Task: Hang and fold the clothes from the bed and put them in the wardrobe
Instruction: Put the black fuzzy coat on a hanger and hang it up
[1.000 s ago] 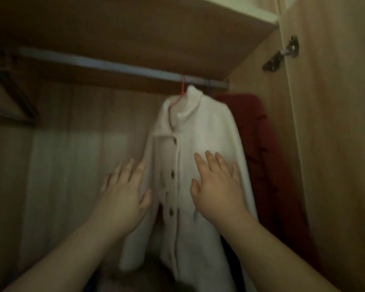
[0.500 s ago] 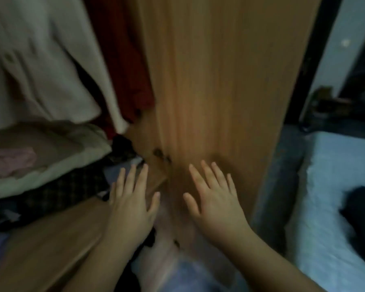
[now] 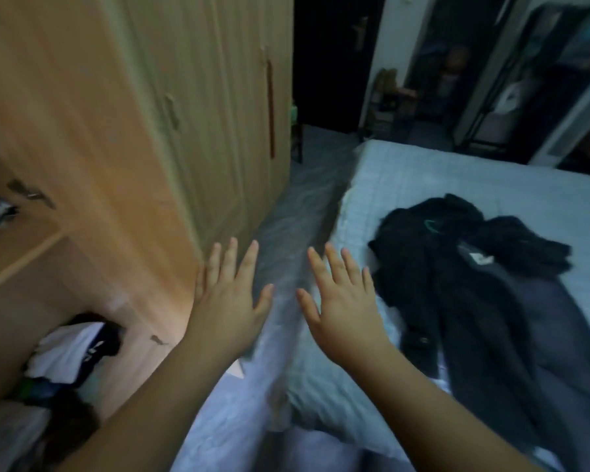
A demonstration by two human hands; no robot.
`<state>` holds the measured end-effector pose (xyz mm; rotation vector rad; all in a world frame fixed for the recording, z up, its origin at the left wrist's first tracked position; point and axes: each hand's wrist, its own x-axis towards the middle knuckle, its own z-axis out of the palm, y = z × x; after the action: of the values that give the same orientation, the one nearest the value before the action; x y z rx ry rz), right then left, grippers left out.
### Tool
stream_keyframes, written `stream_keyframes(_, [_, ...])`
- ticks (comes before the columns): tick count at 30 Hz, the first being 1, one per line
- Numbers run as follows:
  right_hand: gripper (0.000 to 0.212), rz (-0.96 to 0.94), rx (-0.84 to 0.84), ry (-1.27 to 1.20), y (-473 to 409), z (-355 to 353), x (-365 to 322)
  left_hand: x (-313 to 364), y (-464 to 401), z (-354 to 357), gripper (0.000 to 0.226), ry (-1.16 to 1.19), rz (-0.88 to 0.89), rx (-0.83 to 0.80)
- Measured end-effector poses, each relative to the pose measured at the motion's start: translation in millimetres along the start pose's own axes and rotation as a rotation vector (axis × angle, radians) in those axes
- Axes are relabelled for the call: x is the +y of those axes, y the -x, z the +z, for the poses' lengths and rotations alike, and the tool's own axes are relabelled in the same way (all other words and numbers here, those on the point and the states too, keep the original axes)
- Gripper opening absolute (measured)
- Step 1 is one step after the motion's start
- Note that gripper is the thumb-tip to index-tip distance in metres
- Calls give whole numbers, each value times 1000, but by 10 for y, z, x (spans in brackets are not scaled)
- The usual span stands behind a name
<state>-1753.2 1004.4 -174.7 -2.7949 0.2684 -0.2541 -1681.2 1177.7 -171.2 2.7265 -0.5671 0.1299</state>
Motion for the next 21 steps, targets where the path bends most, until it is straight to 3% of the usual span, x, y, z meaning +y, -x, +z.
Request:
stream_keyframes(8, [67,220,-25,64,382,-517,1889,1764,-483,844,71,83,160,-70])
stream_keyframes(21, [72,503,-64,85,174,-460,3309,2822,-1345,2014,73,139,307,-321])
